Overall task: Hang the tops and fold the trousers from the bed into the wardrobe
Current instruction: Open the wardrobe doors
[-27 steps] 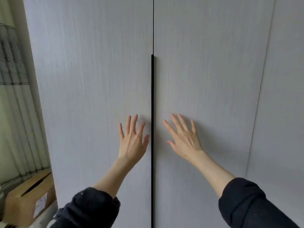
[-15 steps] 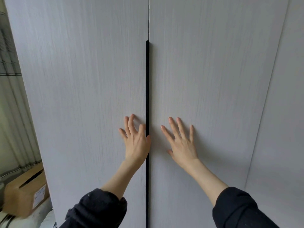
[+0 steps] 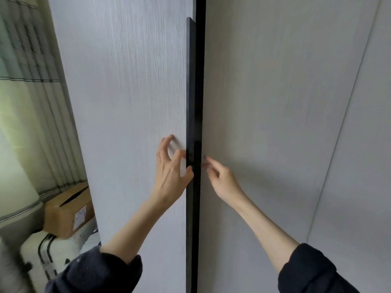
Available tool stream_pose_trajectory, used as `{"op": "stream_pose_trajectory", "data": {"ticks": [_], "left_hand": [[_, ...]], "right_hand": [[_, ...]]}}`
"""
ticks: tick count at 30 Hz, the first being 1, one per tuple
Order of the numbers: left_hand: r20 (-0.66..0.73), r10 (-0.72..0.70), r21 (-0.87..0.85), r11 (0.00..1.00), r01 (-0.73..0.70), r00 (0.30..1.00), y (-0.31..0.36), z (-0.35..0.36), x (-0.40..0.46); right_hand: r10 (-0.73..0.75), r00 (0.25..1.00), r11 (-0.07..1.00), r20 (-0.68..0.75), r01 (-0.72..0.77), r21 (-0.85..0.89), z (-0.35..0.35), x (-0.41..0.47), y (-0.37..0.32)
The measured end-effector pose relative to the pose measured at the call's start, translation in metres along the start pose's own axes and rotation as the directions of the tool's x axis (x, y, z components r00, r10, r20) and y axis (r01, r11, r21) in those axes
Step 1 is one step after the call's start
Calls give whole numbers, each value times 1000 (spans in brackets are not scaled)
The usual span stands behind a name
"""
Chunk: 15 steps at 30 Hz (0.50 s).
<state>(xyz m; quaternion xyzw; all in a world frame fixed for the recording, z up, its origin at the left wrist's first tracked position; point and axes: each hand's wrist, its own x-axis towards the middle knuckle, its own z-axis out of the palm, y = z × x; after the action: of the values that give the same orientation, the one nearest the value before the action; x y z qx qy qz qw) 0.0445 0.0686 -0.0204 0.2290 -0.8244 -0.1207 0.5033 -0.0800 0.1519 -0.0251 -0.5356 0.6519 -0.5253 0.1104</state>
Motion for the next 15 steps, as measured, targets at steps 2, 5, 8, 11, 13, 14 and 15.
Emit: {"op": "stream_pose_trajectory", "data": {"ticks": [2,5,8,11,13,14,15], "left_hand": [[15,12,-33,999,-11,1000,6,-15,-11],[48,3,-45,999,-1,999,12,-52,-34],[51,34,-52,998,-32,998,10,-89,-58],[54,52,-17,999,-51,997,7,-126,-81],[42,32,29,999,-33,999,4,-151,-96],[20,12,44,999,-13,1000,4,-165,-103],[-1,-18,43,999,18,1000,3,-184,-113]], "right_hand": [[-17,999,994,38,13,106,13,-16,-16],[-66,997,987,52,57,149,33,-44,-44],[-83,995,988,57,74,139,48,-72,-68],[-77,991,992,107,65,109,64,-96,-93],[-74,987,994,146,61,93,76,-109,-108],[-81,983,994,166,68,82,82,-114,-114],[-90,978,994,189,77,74,93,-122,-124]]}}
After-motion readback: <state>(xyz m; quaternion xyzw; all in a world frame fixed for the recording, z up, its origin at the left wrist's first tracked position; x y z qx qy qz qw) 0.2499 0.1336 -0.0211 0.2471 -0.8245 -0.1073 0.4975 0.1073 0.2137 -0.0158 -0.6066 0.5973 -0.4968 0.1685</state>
